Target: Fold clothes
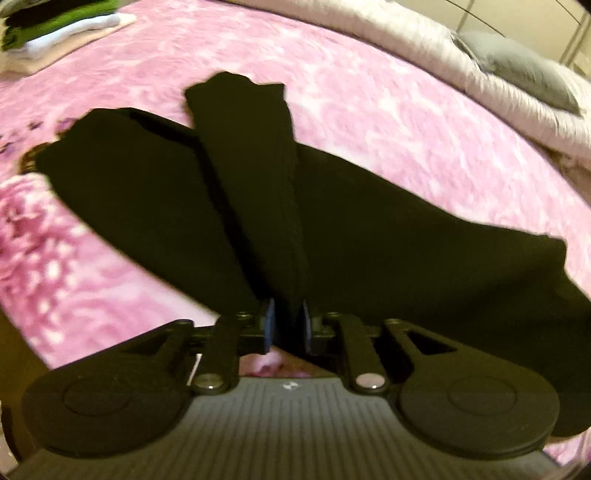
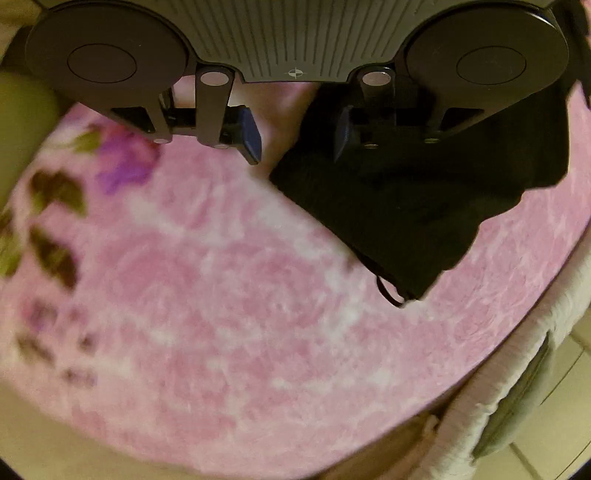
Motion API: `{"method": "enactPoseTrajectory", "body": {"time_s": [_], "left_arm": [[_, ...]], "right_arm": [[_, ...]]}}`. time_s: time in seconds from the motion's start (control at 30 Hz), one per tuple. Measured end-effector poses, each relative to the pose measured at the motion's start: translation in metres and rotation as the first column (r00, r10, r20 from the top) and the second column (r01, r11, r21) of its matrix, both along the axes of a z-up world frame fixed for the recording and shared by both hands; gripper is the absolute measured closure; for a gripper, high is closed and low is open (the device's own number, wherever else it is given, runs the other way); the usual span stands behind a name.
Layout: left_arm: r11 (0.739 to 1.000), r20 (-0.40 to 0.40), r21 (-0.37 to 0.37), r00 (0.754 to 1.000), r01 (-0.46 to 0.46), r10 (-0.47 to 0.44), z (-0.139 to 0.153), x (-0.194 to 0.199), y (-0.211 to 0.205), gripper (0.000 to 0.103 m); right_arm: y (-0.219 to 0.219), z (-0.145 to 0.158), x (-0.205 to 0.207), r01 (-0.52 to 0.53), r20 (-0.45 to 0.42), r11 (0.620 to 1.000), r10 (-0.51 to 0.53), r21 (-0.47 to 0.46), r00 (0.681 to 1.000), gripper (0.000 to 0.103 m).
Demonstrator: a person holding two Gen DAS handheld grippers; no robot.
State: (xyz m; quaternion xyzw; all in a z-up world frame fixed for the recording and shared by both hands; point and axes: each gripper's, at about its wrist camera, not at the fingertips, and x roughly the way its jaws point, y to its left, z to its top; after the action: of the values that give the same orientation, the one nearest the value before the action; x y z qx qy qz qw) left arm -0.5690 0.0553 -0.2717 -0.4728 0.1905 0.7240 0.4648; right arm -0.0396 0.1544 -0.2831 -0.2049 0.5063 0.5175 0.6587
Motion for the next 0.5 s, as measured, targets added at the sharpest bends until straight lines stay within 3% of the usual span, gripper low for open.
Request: {"method": "enactPoseTrajectory", "body": {"time_s": [0.13, 0.27, 0.33, 0.5], "left_arm": [[0.999, -0.027, -0.05, 1.0, -0.015, 0.014, 0.018, -0.01, -0.013, 0.089], [0.997, -0.048, -0.079, 0.999, -0.023, 0.019, 0.028, -0.032, -0.011, 0.089], [0.996, -0.045, -0.076, 0.998, -0.039, 0.035, 0.03, -0.048, -0.008, 0.089], [0.996, -0.023, -0.045, 0.997, -0.078, 0.077, 0.027, -0.103, 0.006, 0.089]], "right_arm": [[-0.007, 0.033, -0.04, -0.109, 0.114, 0.994, 0.105, 0.028, 0.988, 0.061], [-0.003, 0.047, -0.095, -0.27, 0.218, 0.962, 0.253, 0.05, 0.943, 0.061], [0.007, 0.044, -0.123, -0.365, 0.174, 0.929, 0.352, 0.053, 0.92, 0.061], [0.033, 0.026, -0.198, -0.456, 0.075, 0.888, 0.452, 0.05, 0.889, 0.061]]}}
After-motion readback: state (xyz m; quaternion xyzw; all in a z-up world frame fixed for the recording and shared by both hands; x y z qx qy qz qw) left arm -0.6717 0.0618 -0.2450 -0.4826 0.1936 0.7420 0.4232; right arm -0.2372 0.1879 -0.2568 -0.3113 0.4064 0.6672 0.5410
